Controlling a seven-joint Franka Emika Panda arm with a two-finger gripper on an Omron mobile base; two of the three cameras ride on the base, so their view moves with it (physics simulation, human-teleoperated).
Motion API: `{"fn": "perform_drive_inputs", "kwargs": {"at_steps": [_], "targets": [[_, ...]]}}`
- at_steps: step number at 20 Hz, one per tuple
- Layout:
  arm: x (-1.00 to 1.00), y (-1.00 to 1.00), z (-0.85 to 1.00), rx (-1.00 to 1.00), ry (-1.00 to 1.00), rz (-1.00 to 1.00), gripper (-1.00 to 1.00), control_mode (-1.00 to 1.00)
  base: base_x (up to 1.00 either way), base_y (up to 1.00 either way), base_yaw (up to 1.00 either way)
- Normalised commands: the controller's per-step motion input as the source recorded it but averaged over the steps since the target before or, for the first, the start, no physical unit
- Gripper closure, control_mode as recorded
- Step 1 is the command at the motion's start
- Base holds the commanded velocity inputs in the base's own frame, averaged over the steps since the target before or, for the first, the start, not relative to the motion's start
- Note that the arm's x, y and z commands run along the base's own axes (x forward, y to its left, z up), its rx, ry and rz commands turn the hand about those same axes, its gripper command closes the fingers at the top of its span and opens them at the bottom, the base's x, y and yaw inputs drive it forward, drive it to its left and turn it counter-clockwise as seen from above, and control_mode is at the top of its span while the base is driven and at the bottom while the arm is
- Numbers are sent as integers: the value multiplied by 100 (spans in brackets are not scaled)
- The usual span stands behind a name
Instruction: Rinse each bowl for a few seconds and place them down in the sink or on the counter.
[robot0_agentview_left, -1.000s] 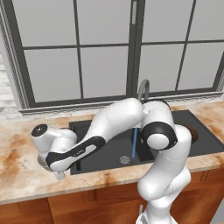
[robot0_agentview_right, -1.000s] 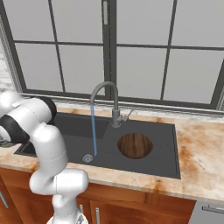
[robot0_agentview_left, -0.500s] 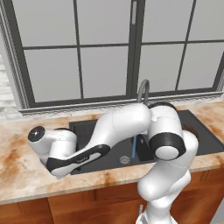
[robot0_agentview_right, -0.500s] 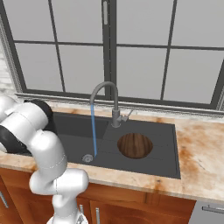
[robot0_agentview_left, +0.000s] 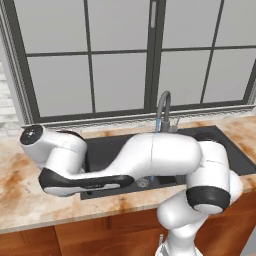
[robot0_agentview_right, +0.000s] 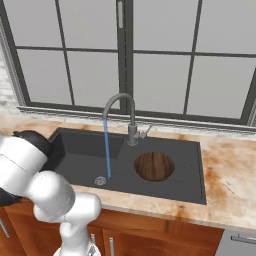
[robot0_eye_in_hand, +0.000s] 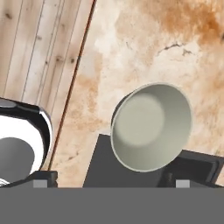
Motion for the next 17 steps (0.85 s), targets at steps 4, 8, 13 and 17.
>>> {"fn": "perform_drive_inputs", "kwargs": {"at_steps": [4,8,13,17], "targets": [[-58,-97,87,9,-6,3,-100,-100,0,0,0],[-54,-100,82,7,-6,4,-100,-100,0,0,0],[-29,-94,67,2,-11,9,-100,-100,0,0,0],[-34,-97,69,0,-16,10,-100,-100,0,0,0]]}}
